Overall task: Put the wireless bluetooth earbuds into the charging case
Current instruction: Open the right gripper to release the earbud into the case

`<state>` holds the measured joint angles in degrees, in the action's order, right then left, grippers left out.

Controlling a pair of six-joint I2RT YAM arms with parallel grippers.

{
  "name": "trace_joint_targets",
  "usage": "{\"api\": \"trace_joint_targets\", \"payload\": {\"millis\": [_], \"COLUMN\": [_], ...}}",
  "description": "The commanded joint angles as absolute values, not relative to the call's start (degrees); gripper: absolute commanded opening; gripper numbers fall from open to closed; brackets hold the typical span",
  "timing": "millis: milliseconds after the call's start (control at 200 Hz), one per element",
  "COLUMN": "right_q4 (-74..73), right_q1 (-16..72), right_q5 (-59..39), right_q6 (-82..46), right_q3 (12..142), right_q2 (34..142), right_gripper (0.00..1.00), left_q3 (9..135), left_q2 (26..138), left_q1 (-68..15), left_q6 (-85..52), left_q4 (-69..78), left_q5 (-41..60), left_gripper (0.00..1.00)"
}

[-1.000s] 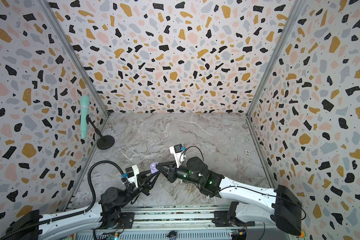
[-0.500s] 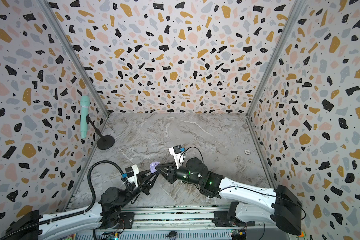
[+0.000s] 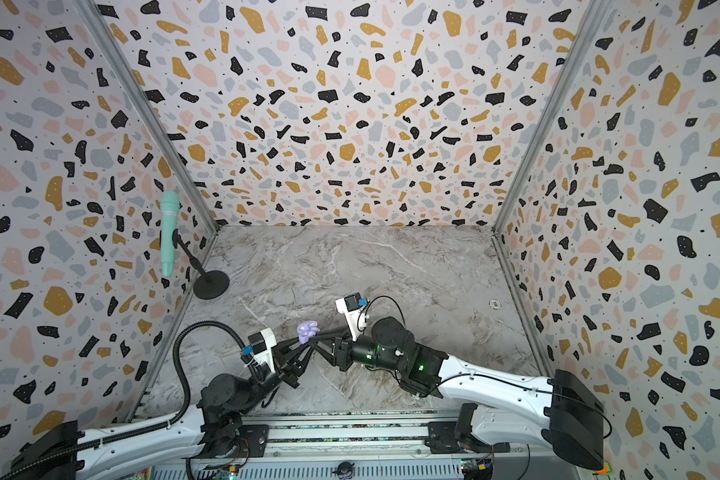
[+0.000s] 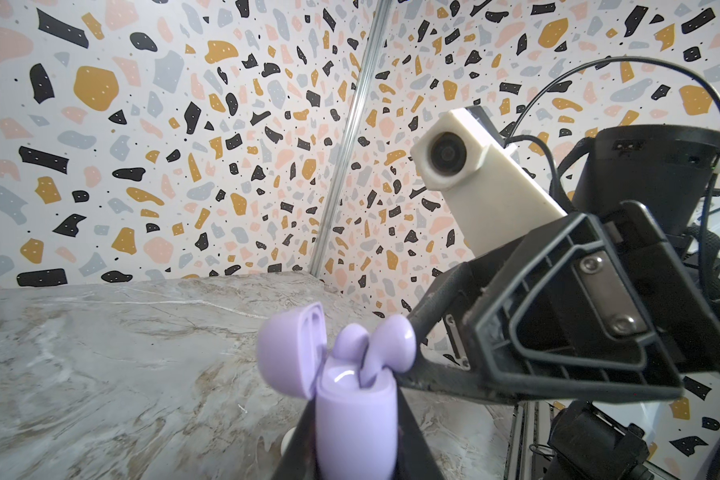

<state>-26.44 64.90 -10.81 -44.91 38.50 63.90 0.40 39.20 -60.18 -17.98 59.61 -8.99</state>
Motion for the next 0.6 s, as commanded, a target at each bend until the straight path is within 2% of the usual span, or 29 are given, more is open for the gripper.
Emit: {"api": "trace_joint_targets", "payload": {"millis": [0, 395, 596], "right_q4": [-23.65, -23.39, -22.71], "right_q1": [65.13, 65.69, 65.64], "right_q5": [-11.38, -12.49, -13.25], "right_q6": [-44.38, -43.08, -42.13], "right_q3": [39.97, 41.81, 43.14], "right_q2": [63.57, 64.22, 64.20], "right_gripper": [0.35, 0.38, 0.54], "left_q3": [-1.13, -0.97, -0.95], "left_q2": [38.86, 39.86, 39.91], "left_q1": [-60.38, -60.45, -60.47], "left_q6": [-17.36, -17.28, -17.14], "left_q4": [65.62, 65.30, 65.24], "left_q5": [-8.00, -7.14, -6.86], "left_gripper": [0.00, 0.00, 0.00]}}
